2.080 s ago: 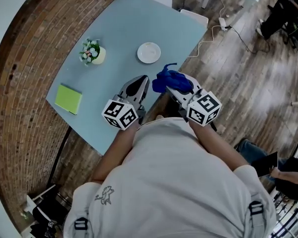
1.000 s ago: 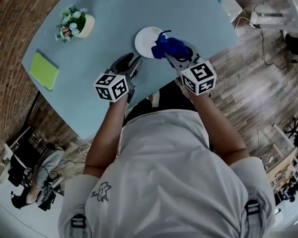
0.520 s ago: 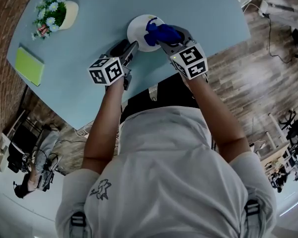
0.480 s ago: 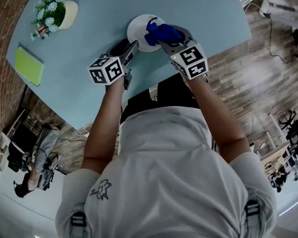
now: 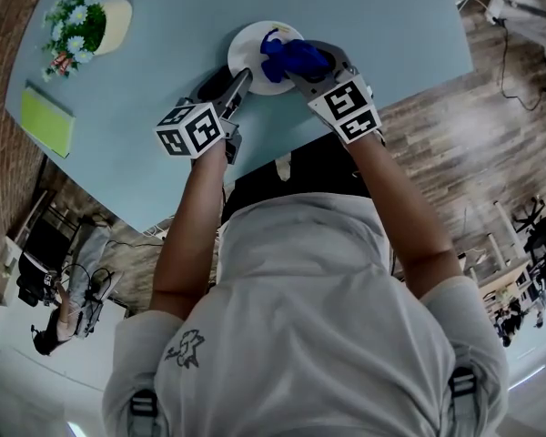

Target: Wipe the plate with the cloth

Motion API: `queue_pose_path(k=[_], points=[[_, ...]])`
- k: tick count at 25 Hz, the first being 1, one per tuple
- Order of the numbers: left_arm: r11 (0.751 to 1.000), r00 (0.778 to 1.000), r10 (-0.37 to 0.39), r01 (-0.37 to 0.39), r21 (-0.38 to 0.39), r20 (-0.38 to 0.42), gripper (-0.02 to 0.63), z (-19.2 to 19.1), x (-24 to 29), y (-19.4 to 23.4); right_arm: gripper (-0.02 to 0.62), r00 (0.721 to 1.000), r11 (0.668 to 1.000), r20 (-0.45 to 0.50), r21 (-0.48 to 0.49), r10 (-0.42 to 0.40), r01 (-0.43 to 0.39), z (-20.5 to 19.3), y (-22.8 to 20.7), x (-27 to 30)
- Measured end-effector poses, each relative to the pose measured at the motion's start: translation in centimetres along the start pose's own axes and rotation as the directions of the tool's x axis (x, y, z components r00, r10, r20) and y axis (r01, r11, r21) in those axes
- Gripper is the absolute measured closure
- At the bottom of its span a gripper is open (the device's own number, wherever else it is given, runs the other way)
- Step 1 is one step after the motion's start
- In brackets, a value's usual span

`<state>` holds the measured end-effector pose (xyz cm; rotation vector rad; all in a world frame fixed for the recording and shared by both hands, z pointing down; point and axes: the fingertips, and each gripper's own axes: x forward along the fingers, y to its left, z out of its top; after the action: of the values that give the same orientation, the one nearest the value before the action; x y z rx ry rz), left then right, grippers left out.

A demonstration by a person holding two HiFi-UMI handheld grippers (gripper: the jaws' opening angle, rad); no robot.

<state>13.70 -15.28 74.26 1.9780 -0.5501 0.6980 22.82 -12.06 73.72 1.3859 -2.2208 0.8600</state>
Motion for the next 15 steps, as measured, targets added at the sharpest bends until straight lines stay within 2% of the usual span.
queue_pose_path(k=[7, 8, 10, 15], points=[[1.0, 1.0, -0.025, 0.025, -0.003, -0.017, 0.399, 0.0, 0.7, -0.9, 0.433, 1.0, 1.0, 0.0, -0.028, -0.004, 0.004, -0.1, -0.1, -0.4], [1.0, 1.0, -0.017, 0.017, 0.0, -0.012, 0.416, 0.1, 0.7, -0.8, 0.433, 1.0, 1.0, -0.001, -0.026, -0.007, 0.007, -0.2, -0.1, -0.4], [1.0, 1.0, -0.011, 0.012, -0.007, 0.004, 0.543, 0.4, 0.5, -0.5, 0.433, 1.0, 1.0, -0.003, -0.024, -0.011, 0.011, -0.3, -0.2, -0.5], [0.986, 0.991, -0.132, 0.133, -0.099, 0.02, 0.575, 0.6, 0.3, -1.6, 0.433, 1.0, 1.0, -0.004, 0.001, -0.02, 0.02, -0.5, -0.6, -0.7]])
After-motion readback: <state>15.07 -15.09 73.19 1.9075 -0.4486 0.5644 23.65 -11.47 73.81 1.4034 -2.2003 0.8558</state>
